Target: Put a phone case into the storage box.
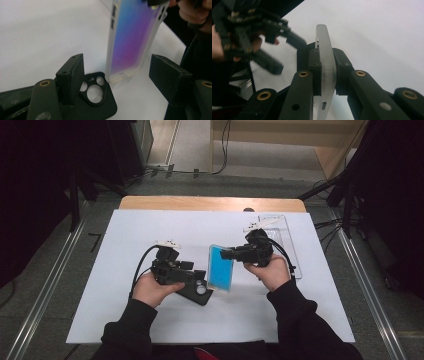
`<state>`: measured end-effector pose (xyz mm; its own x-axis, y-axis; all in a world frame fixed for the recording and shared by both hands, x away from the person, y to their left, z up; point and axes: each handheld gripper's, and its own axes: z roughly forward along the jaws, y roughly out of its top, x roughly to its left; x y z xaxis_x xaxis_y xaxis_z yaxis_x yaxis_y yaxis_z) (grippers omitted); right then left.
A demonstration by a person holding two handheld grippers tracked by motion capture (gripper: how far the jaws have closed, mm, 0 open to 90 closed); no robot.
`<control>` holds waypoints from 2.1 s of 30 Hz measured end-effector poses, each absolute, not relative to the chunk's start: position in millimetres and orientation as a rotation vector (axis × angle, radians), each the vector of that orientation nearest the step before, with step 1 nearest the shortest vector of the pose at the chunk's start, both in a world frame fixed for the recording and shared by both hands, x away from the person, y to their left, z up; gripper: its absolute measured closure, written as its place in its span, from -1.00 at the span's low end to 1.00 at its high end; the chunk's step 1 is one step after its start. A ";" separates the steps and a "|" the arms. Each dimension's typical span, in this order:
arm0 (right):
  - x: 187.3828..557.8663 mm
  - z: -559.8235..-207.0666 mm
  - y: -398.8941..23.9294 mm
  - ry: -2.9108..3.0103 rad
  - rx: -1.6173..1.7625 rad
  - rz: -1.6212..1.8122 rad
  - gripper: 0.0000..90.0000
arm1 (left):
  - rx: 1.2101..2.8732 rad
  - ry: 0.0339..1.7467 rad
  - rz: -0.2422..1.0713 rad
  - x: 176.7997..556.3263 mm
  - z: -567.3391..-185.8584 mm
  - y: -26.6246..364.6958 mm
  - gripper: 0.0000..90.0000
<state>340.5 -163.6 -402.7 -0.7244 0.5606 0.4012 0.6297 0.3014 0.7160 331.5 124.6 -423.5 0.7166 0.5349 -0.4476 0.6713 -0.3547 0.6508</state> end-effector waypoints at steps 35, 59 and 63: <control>331.5 -391.9 -147.7 -2.678 -0.459 -1.431 0.70 | 2.196 0.520 -0.235 342.3 -394.8 120.4 -0.21; 326.8 -392.8 -141.8 -2.591 -0.377 -1.414 0.64 | 2.202 0.380 -0.327 330.5 -388.3 115.8 0.79; 326.7 -390.5 -144.1 -2.555 -0.477 -1.449 0.16 | 2.215 0.435 -0.318 330.9 -387.0 118.5 0.79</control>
